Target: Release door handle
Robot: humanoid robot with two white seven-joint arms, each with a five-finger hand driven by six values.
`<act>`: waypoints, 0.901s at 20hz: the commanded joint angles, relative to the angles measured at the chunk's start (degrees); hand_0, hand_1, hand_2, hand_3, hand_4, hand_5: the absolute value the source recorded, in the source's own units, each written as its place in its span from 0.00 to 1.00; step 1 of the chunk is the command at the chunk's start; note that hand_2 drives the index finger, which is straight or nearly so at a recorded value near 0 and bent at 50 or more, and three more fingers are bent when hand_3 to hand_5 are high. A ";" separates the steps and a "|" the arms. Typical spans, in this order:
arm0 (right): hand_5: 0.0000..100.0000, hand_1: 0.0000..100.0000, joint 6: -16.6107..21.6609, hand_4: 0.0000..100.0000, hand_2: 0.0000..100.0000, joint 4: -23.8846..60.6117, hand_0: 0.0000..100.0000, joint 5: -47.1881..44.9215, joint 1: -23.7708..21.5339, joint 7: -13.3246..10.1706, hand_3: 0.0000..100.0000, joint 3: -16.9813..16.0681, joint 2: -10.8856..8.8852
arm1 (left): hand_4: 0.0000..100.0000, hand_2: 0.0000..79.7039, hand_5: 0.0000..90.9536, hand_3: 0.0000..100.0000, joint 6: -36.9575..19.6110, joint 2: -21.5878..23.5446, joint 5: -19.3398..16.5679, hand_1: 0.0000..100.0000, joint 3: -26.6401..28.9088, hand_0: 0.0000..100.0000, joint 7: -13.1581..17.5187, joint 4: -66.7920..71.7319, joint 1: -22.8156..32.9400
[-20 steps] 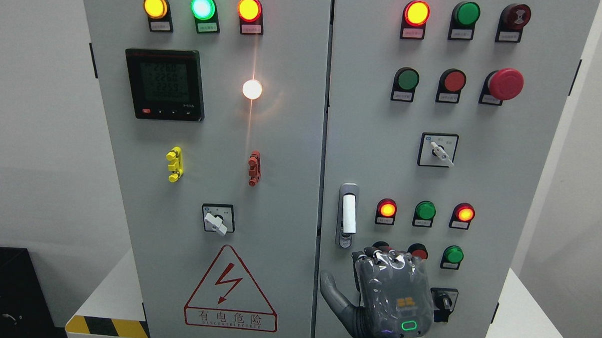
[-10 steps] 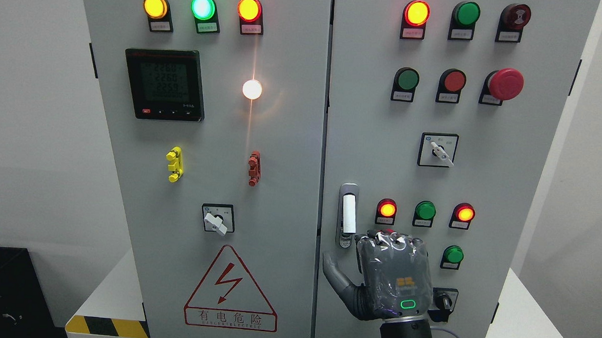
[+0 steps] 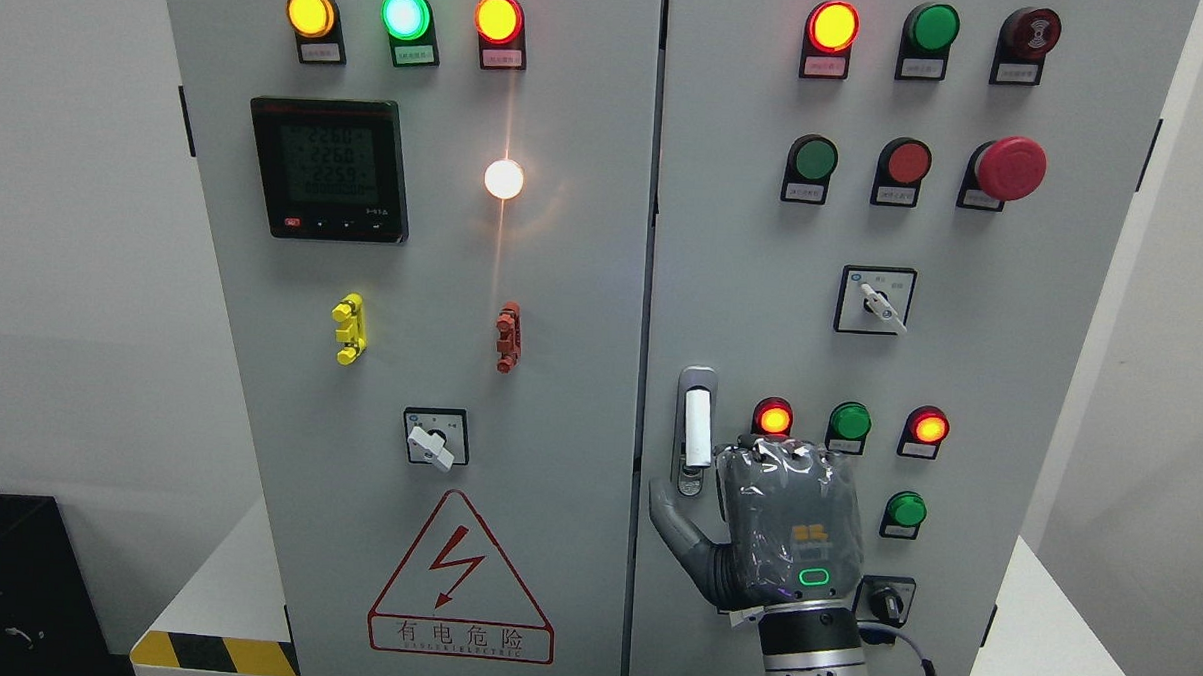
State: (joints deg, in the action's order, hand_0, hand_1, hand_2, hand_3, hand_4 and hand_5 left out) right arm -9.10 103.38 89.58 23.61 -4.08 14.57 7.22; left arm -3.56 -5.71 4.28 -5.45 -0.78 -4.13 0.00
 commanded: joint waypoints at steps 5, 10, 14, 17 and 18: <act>1.00 0.27 -0.13 1.00 1.00 -2.22 0.31 -0.02 2.14 0.30 1.00 -0.16 0.07 | 0.00 0.00 0.00 0.00 -0.05 0.00 0.02 0.56 0.00 0.12 -0.01 -0.01 0.97; 1.00 0.29 -0.13 1.00 1.00 -2.22 0.40 -0.02 2.14 0.30 1.00 -0.42 -0.01 | 0.00 0.00 0.00 0.00 -0.05 0.00 -0.06 0.56 0.00 0.12 -0.01 0.08 0.97; 1.00 0.30 -0.13 1.00 1.00 -2.22 0.43 -0.02 2.32 0.22 1.00 -0.86 -0.01 | 0.00 0.00 0.00 0.00 -0.05 0.00 0.02 0.56 0.00 0.12 -0.01 -0.01 0.97; 1.00 0.32 -0.13 1.00 1.00 -2.22 0.44 -0.02 2.23 0.13 1.00 -0.86 -0.01 | 0.00 0.00 0.00 0.00 -0.05 0.00 -0.06 0.56 0.00 0.12 -0.01 -0.01 0.97; 1.00 0.32 -0.13 1.00 1.00 -2.22 0.44 -0.02 2.23 0.13 1.00 -0.86 -0.01 | 0.00 0.00 0.00 0.00 -0.05 0.00 0.02 0.56 0.00 0.12 -0.01 -0.01 0.97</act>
State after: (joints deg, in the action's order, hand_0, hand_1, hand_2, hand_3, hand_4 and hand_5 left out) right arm -9.20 101.63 89.56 25.73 -3.53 14.08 7.22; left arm -3.56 -5.71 4.26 -5.45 -0.78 -4.13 0.00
